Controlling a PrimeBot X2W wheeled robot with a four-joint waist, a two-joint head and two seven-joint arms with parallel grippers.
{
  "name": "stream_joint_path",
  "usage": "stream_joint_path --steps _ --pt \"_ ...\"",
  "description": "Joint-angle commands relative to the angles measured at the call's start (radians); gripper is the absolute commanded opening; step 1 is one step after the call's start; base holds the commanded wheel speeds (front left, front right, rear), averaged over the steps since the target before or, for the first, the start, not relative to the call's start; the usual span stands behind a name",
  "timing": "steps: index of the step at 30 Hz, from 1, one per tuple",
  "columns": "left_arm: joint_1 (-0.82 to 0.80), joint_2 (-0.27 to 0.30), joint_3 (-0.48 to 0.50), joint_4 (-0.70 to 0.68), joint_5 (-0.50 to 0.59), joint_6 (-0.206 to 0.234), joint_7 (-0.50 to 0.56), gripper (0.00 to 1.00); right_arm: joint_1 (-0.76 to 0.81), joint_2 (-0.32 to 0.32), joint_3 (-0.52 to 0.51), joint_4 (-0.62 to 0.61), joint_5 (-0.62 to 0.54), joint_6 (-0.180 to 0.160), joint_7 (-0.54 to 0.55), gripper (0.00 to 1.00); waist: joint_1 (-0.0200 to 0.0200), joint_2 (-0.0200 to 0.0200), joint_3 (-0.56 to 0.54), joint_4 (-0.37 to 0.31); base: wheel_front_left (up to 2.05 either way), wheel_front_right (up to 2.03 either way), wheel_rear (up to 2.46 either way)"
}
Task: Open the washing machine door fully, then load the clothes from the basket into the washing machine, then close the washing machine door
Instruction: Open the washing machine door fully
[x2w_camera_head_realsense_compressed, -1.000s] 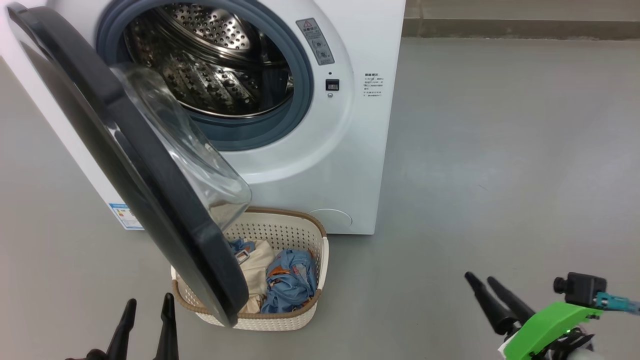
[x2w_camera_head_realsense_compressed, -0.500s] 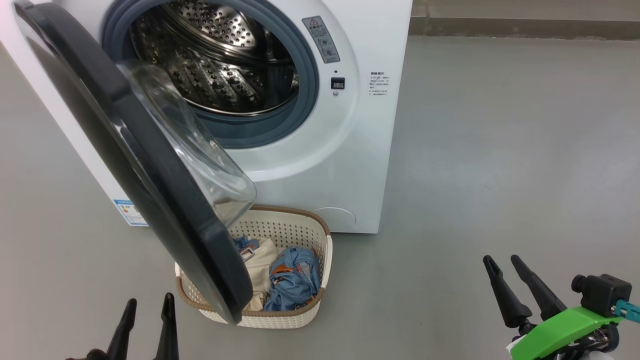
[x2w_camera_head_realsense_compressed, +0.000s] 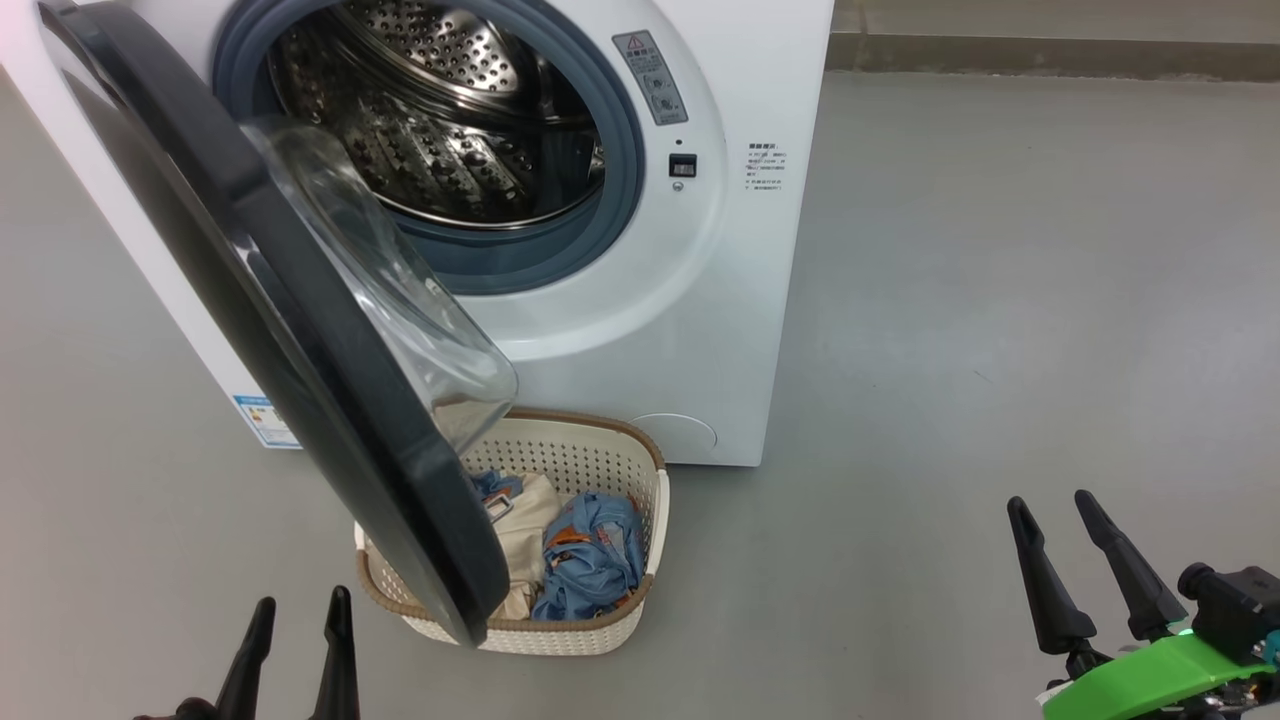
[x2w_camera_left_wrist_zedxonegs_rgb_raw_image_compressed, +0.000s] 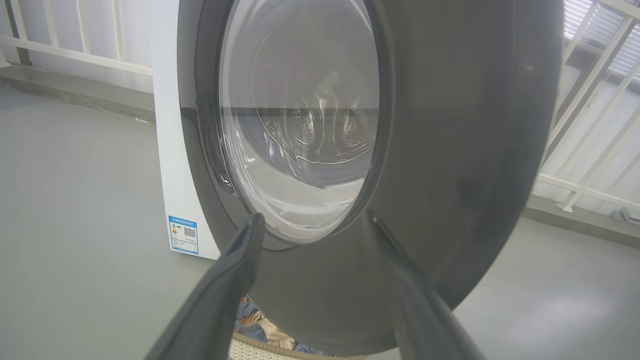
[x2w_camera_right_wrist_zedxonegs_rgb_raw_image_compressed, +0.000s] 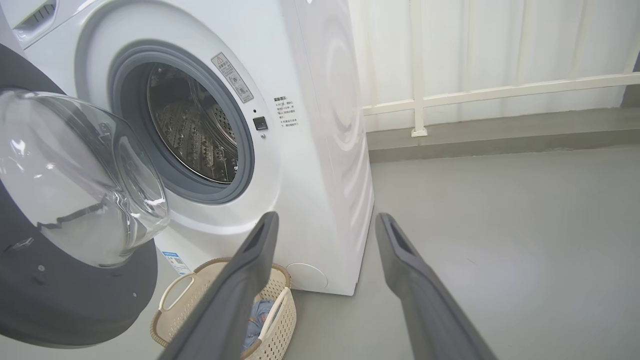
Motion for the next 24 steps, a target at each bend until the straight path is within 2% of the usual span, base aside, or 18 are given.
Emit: stream_joint_path --steps 1,12,24 --pt "-0.028 0.011 0.031 -0.024 0.01 0.001 -0.006 1.0 0.003 -0.012 0.0 -0.031 -0.032 0.006 -0.012 1.0 0.0 0.0 0.001 0.002 0.0 0.0 0.0" --pt "-0.028 0.011 0.034 -0.026 0.013 0.001 -0.006 1.0 0.039 0.02 -0.046 -0.027 -0.109 0.006 -0.012 1.0 0.0 0.0 0.0 0.004 0.0 0.0 0.0" --pt "-0.044 -0.009 0.05 -0.03 0.007 0.001 -0.006 1.0 0.052 0.028 -0.05 -0.006 -0.127 0.006 -0.012 1.0 0.0 0.0 -0.002 0.003 0.0 0.0 0.0"
